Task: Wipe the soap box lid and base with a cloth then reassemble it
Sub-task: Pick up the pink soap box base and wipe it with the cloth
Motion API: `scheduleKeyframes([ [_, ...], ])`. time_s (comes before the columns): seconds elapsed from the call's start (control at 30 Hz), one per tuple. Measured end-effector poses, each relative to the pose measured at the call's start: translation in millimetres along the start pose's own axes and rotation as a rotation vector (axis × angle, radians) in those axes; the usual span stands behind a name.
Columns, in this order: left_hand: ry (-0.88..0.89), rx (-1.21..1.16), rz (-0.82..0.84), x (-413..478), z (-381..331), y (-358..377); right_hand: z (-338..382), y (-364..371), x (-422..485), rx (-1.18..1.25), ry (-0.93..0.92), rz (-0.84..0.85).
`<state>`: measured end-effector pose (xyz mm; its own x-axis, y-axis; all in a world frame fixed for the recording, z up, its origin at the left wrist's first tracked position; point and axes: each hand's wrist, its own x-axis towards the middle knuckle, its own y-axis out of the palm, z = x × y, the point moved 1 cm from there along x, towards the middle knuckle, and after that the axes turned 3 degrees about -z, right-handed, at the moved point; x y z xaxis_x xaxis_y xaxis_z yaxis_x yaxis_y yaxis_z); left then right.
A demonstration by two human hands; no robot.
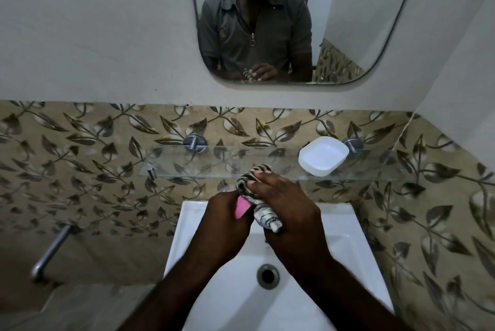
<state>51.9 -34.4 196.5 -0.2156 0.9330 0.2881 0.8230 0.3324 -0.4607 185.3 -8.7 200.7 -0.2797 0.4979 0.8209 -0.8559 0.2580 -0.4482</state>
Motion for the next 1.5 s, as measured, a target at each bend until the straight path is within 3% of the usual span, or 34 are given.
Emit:
scheduleKeyframes([
  [0.17, 0.018, -0.075, 0.048, -6, -4, -2, -22, 2, 2, 0.385, 0.575, -0.017],
  [0.27, 0.024, -0.068, 0.045, -7, -6, -2, -9, -1, 1, 0.315, 0.540, -0.009],
  [0.4, 0.013, -0.169, 0.011, -5, 3, -2, 5, -7, -6, 0.181, 0.197, -0.015],
  [0.47, 0.033, -0.143, 0.004, -8, 5, -2, -11, -7, -4, 0.229, 0.269, -0.011],
  [0.53, 0.028, -0.122, 0.009, -11, 5, -2, -25, -6, 0, 0.316, 0.516, -0.009],
  [0.6, 0.020, -0.110, 0.014, -13, 5, -1, -22, -5, 0, 0.307, 0.567, -0.003],
  [0.77, 0.107, -0.175, -0.016, -11, 4, -5, 7, -10, -8, 0.280, 0.168, 0.023],
  [0.93, 0.104, -0.214, -0.047, -23, -6, -9, -23, -7, 3, 0.411, 0.448, 0.003],
  [1.07, -0.001, -0.411, -0.120, -29, -6, -9, -40, -12, 4, 0.854, 0.784, 0.008],
  [1.17, -0.053, -0.569, -0.136, -29, -6, -7, -38, -12, 2, 1.045, 0.850, -0.068],
  [1.3, -0.053, -0.566, -0.021, -32, -2, -1, -28, -17, 6, 0.731, 0.753, -0.144],
  [1.5, -0.047, -0.369, 0.232, -28, -2, -10, -32, -24, 3, 0.066, 0.436, -0.044],
])
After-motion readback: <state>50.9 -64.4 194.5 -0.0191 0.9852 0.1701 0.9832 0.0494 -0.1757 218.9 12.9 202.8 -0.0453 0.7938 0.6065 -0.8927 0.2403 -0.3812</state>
